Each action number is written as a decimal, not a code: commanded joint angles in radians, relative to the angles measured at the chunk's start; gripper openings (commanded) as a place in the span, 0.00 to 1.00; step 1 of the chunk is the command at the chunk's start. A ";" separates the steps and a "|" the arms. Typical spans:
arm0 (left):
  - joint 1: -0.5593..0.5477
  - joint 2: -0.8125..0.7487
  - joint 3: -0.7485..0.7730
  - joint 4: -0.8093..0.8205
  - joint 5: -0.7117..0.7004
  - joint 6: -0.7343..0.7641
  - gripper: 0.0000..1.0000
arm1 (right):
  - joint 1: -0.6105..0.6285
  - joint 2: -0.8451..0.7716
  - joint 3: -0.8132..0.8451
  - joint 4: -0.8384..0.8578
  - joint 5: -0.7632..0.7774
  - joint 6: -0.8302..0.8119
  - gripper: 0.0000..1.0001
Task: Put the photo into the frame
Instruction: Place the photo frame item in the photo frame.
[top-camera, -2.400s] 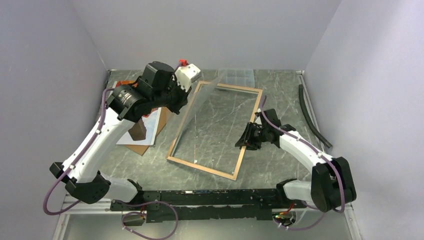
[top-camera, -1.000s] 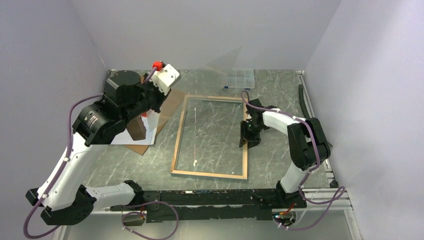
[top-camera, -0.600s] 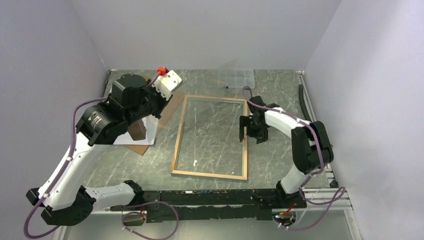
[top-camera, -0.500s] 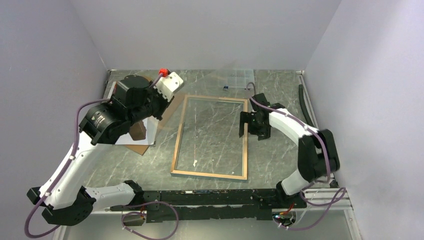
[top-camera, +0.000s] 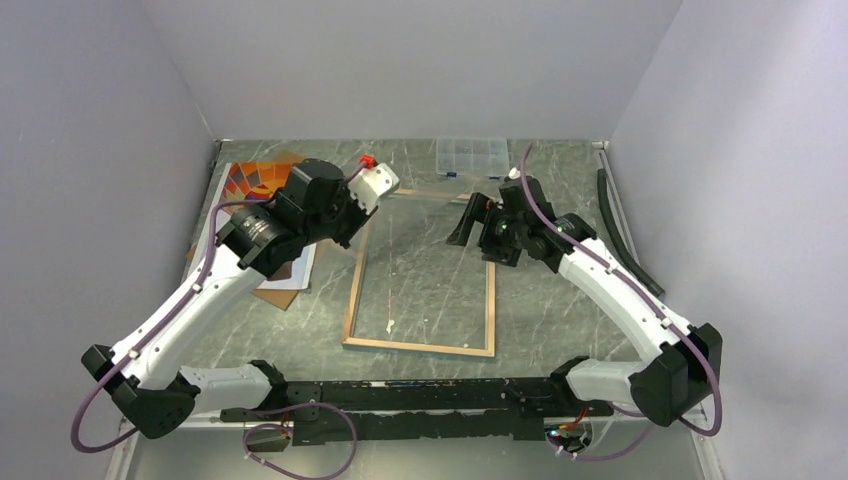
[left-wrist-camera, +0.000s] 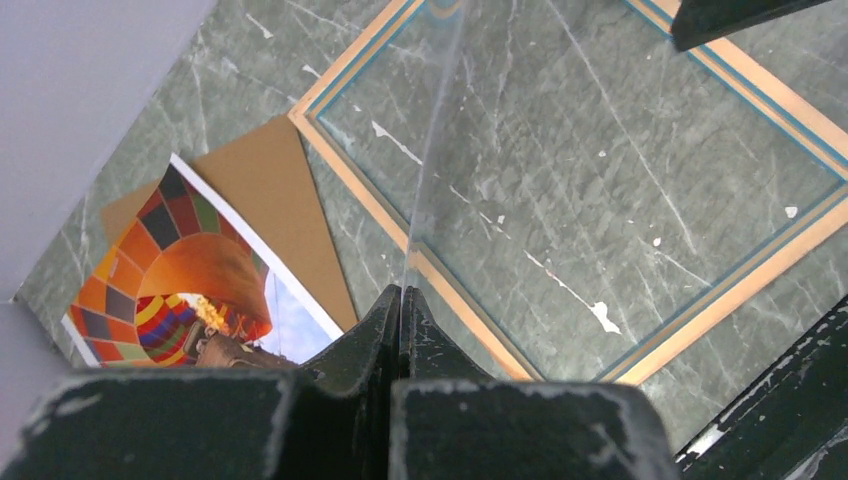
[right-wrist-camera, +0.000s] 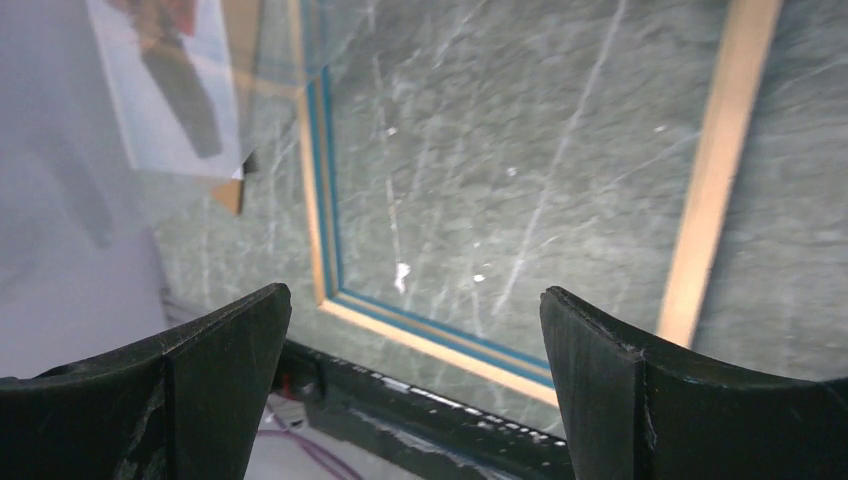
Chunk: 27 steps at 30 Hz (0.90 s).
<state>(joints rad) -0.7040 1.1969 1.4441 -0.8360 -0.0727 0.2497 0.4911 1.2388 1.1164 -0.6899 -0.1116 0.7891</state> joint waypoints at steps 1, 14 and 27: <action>-0.008 0.019 0.021 0.008 0.072 -0.008 0.03 | 0.031 -0.036 0.039 0.088 -0.032 0.179 1.00; -0.179 0.107 0.023 -0.061 0.115 -0.140 0.03 | 0.126 -0.039 0.096 0.188 0.086 0.376 1.00; -0.233 0.115 0.031 -0.037 0.151 -0.207 0.03 | 0.154 -0.111 -0.070 0.154 0.149 0.463 0.84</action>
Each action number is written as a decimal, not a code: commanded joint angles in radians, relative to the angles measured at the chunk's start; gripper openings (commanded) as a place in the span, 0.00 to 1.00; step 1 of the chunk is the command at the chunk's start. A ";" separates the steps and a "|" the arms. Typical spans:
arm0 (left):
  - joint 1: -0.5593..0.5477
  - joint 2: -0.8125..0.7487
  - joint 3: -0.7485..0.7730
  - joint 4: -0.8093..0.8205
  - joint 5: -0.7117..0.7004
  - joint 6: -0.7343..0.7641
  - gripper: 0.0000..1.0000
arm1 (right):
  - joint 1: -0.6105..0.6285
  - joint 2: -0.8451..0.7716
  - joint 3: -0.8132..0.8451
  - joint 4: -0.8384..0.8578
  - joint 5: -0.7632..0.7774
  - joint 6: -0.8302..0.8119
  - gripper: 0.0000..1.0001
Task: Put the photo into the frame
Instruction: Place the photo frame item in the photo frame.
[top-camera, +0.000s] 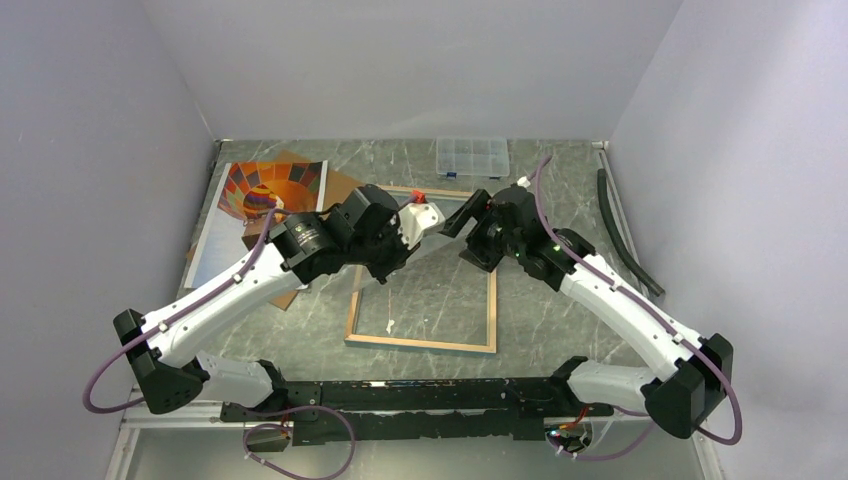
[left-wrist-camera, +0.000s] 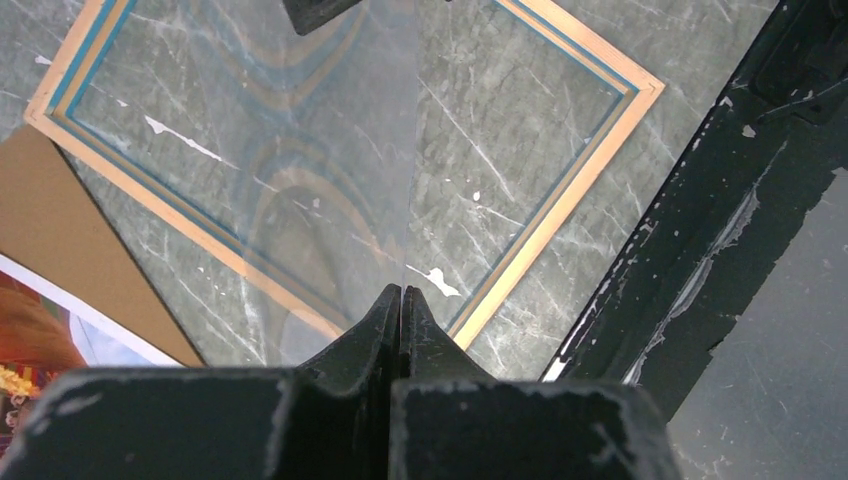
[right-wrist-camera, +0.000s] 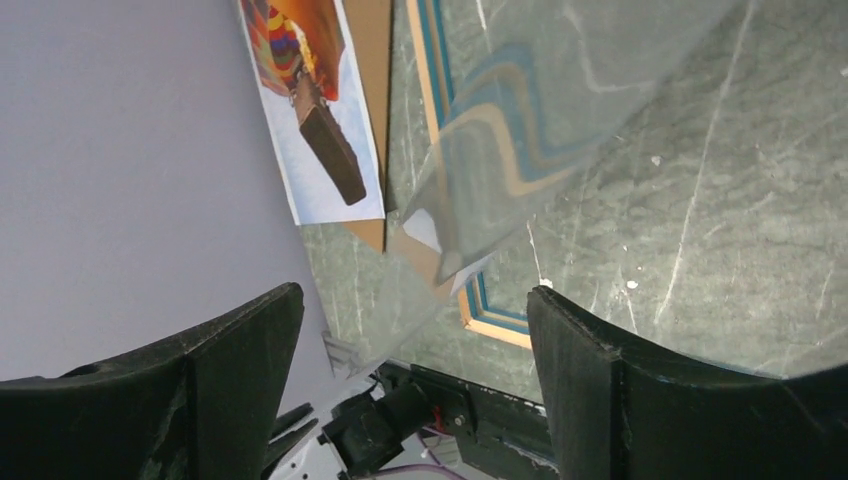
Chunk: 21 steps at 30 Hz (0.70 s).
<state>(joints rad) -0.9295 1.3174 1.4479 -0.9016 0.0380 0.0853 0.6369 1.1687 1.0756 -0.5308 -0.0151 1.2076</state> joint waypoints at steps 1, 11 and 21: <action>-0.007 -0.006 0.029 0.032 0.057 -0.045 0.03 | 0.009 -0.047 -0.042 -0.012 0.062 0.050 0.78; -0.007 -0.007 0.029 0.025 0.251 -0.079 0.40 | 0.009 -0.070 -0.087 -0.059 0.124 0.033 0.28; 0.009 -0.017 0.115 -0.042 0.178 -0.150 0.92 | 0.007 -0.101 -0.149 -0.032 0.105 -0.091 0.00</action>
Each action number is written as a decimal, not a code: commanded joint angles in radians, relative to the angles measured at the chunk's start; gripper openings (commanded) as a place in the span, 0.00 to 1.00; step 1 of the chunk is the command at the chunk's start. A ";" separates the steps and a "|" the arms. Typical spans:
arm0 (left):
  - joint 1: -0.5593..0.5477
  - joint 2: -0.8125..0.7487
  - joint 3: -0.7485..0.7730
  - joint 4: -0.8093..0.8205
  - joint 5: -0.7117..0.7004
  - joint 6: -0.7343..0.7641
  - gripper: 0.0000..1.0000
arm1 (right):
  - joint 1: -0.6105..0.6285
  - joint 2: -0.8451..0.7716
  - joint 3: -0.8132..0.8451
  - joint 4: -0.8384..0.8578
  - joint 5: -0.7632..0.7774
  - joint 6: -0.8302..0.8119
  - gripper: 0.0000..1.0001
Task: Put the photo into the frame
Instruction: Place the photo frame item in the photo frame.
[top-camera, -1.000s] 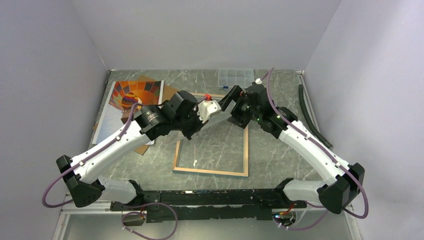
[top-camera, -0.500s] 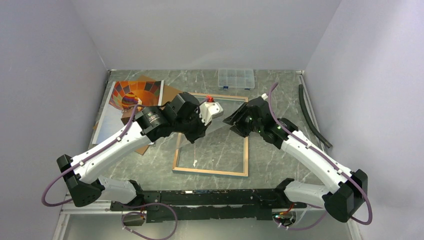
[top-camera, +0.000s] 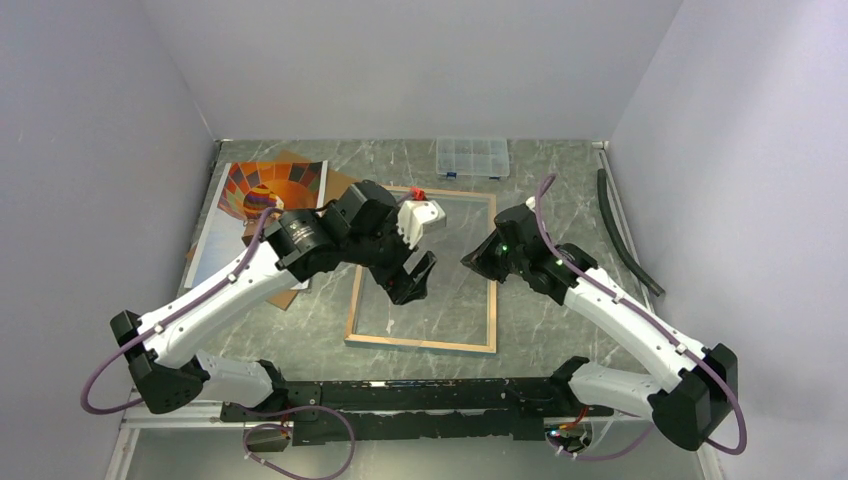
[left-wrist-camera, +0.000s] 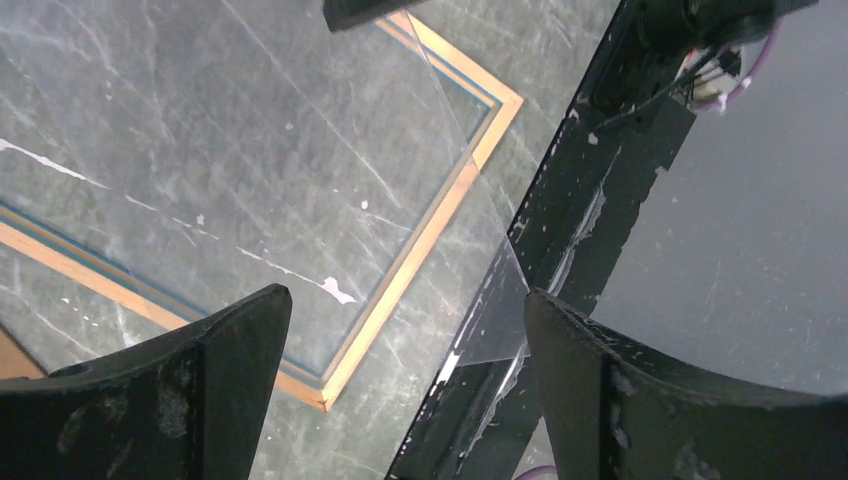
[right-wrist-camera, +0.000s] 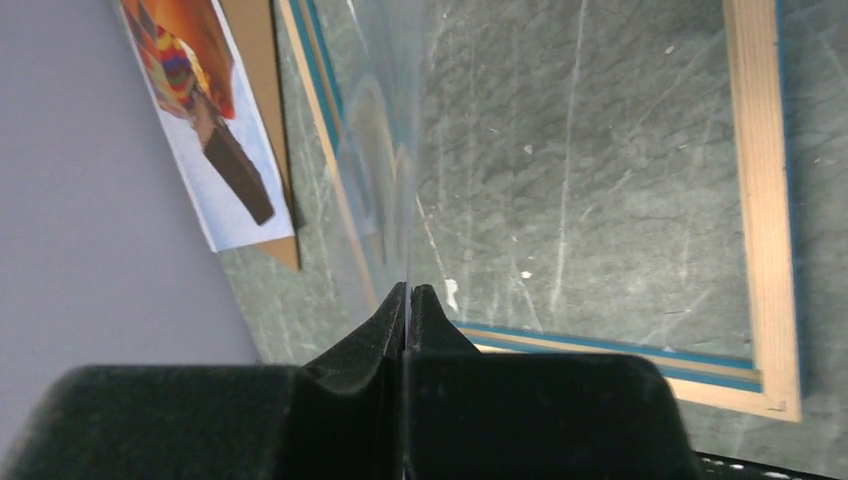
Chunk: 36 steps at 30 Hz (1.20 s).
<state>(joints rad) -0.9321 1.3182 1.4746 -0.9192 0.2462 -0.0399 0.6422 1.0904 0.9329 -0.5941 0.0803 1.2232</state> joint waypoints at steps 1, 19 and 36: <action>0.032 -0.021 0.100 -0.032 -0.026 -0.022 0.94 | 0.001 -0.017 -0.005 0.036 0.005 -0.158 0.00; 0.770 0.193 -0.042 0.014 0.249 0.065 0.80 | -0.079 0.073 0.223 0.059 -0.333 -0.726 0.00; 0.846 0.277 -0.198 0.214 0.346 0.001 0.71 | -0.295 0.023 0.187 0.352 -0.804 -0.610 0.00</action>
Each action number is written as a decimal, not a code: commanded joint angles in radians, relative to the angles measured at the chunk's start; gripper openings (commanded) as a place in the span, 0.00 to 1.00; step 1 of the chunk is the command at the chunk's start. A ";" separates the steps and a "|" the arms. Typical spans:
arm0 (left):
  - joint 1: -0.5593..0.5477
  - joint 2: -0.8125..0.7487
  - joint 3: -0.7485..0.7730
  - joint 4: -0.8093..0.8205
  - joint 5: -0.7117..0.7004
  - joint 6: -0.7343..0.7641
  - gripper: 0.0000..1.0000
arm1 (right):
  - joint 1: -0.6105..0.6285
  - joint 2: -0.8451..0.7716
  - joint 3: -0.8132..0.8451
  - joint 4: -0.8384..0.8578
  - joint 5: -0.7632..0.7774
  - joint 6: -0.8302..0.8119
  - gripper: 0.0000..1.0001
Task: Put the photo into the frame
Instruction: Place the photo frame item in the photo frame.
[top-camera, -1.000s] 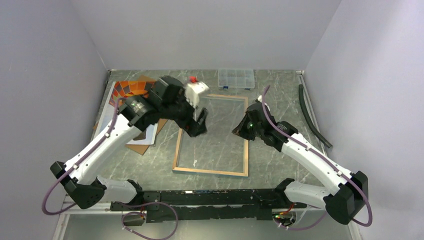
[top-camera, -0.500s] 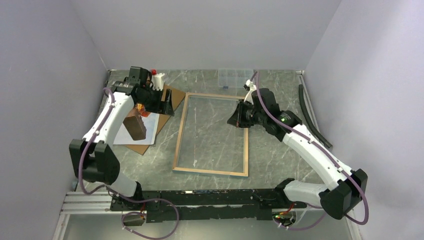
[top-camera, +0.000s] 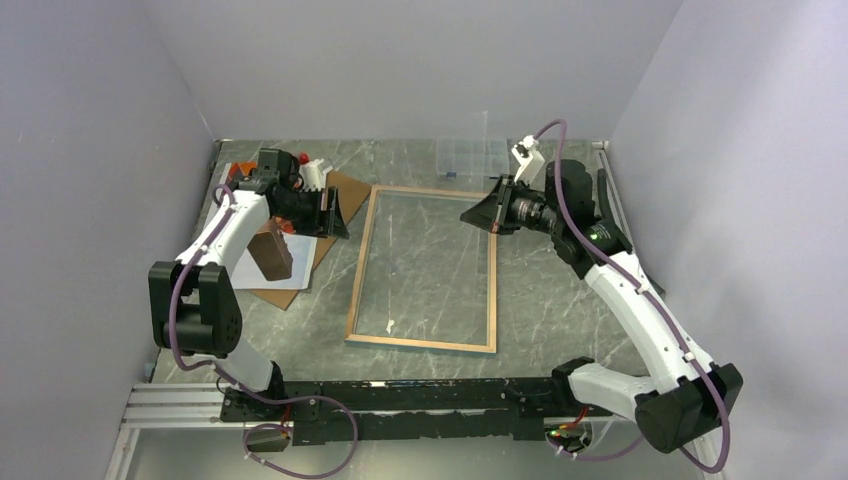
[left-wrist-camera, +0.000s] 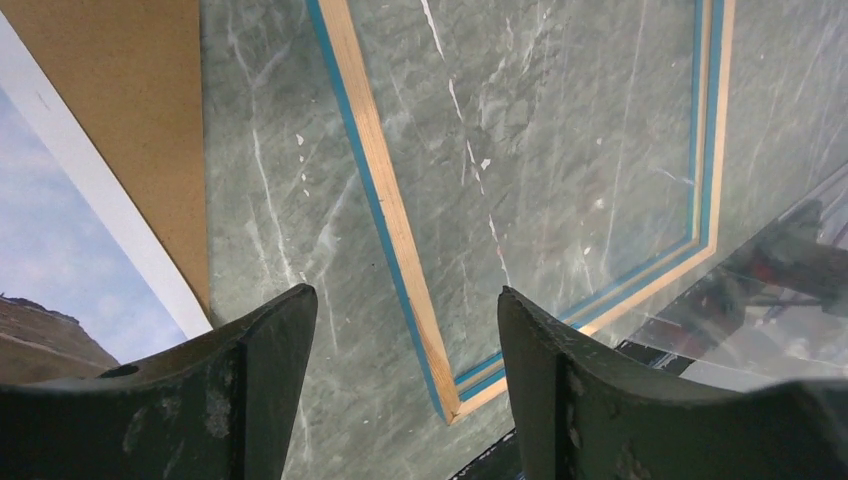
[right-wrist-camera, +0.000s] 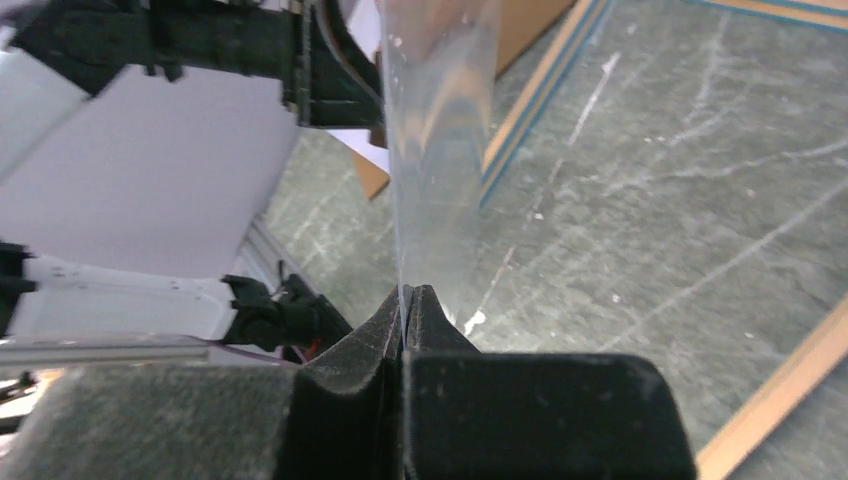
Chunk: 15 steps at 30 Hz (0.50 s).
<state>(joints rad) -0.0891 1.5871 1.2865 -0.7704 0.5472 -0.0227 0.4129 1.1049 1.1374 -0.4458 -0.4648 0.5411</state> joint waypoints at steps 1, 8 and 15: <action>0.003 0.010 -0.015 0.071 0.043 -0.017 0.70 | -0.082 0.019 -0.020 0.228 -0.297 0.091 0.00; 0.010 0.025 -0.043 0.114 0.038 -0.016 0.49 | -0.114 0.054 -0.067 0.399 -0.422 0.220 0.00; 0.028 0.047 -0.056 0.119 0.026 -0.004 0.32 | -0.130 0.053 -0.173 0.483 -0.414 0.269 0.00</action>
<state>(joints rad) -0.0765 1.6238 1.2312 -0.6807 0.5602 -0.0383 0.2970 1.1679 1.0069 -0.0978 -0.8394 0.7620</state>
